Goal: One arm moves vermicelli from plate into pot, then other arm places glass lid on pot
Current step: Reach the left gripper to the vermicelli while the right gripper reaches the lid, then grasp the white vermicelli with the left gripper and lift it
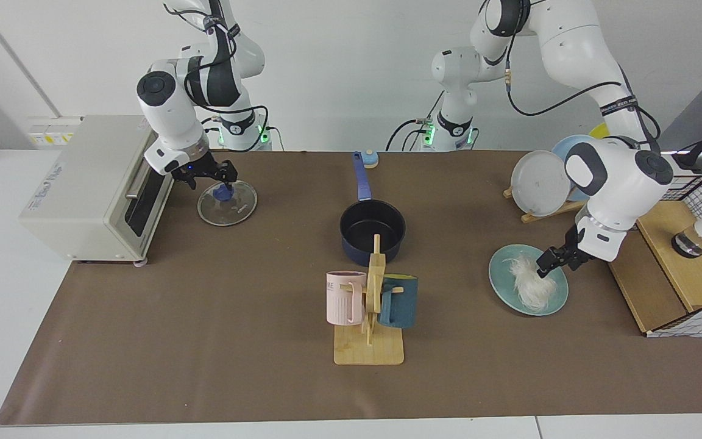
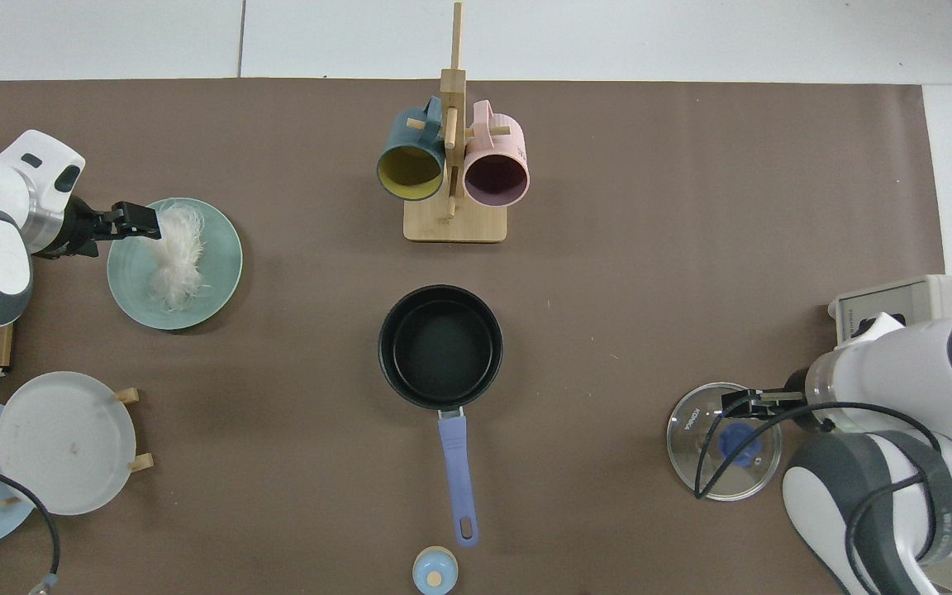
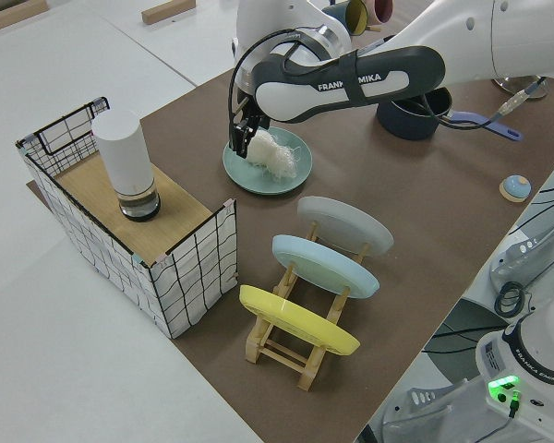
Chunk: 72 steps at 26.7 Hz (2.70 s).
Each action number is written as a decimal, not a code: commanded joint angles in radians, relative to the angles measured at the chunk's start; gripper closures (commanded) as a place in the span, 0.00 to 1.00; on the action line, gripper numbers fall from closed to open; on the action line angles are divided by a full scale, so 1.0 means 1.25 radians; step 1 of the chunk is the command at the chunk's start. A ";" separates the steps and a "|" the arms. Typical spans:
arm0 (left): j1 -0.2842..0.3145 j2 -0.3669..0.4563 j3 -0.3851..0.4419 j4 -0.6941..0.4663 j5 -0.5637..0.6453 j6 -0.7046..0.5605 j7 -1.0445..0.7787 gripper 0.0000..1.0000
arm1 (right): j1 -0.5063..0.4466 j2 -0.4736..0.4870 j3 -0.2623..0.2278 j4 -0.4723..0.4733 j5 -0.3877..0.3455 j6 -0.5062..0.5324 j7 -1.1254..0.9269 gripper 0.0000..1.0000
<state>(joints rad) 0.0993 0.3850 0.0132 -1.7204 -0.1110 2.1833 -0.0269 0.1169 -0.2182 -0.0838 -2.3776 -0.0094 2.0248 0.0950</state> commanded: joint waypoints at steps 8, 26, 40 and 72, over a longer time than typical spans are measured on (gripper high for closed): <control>-0.007 0.060 -0.018 0.050 0.095 -0.009 0.058 0.02 | 0.001 -0.038 0.000 -0.141 0.010 0.112 0.016 0.00; -0.002 0.103 -0.061 0.117 0.096 -0.066 0.060 0.01 | -0.001 0.001 0.000 -0.221 0.010 0.220 0.016 0.00; -0.008 0.103 -0.061 0.072 0.096 -0.054 0.064 0.17 | -0.003 0.013 0.000 -0.216 0.010 0.215 0.017 0.67; -0.087 -0.120 -0.277 0.147 0.150 -0.301 -0.407 1.00 | 0.002 -0.021 0.000 0.027 0.010 -0.016 0.010 0.83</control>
<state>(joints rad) 0.0403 0.2604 -0.2880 -1.4863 0.0025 1.7829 -0.4106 0.1166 -0.2395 -0.0852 -2.4236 -0.0044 2.0790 0.0987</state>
